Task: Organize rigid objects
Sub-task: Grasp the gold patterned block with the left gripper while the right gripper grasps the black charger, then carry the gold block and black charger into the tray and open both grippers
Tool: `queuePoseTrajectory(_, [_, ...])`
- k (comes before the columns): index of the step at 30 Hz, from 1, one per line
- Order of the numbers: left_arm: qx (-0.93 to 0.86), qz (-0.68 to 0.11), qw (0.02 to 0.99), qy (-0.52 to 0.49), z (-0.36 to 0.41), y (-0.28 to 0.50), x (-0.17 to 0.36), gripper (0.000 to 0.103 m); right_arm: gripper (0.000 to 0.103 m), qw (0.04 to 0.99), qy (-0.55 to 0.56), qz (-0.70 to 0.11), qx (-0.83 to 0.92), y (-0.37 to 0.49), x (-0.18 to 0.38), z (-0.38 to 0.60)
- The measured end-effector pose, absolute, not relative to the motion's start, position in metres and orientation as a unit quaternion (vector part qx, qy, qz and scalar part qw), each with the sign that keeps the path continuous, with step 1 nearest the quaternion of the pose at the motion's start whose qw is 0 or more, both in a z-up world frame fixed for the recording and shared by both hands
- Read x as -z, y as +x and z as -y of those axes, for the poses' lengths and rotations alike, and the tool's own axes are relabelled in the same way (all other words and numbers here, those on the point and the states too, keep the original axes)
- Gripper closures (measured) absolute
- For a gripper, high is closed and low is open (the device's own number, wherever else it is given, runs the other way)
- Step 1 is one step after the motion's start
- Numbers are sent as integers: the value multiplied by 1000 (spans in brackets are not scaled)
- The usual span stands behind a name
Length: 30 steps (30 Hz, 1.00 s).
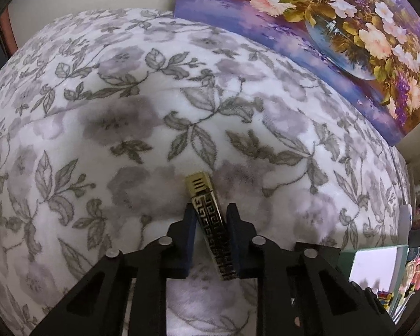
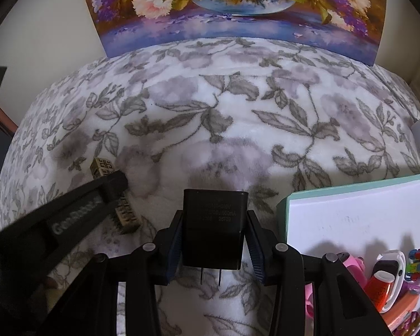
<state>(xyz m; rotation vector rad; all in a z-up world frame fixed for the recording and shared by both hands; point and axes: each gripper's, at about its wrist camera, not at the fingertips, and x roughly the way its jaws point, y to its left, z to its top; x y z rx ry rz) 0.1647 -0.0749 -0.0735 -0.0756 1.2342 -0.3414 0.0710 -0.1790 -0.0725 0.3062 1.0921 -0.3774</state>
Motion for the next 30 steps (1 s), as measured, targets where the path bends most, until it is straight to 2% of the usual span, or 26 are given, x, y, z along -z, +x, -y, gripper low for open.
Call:
queuePoseTrajectory(3, [159, -585, 795, -20, 74, 163, 73, 87, 58, 823, 142, -520, 180, 70, 72, 178])
queuePoseTrajectory(16, [162, -569, 806, 23, 82, 154, 74, 87, 59, 814, 117, -538, 184, 66, 75, 172])
queuePoseTrajectory(20, [163, -577, 801, 4, 75, 156, 71, 87, 59, 813, 123, -540, 181, 65, 74, 172])
queuePoseTrajectory(30, [173, -527, 832, -17, 58, 136, 3, 87, 59, 831, 144, -507, 176, 45, 29, 178])
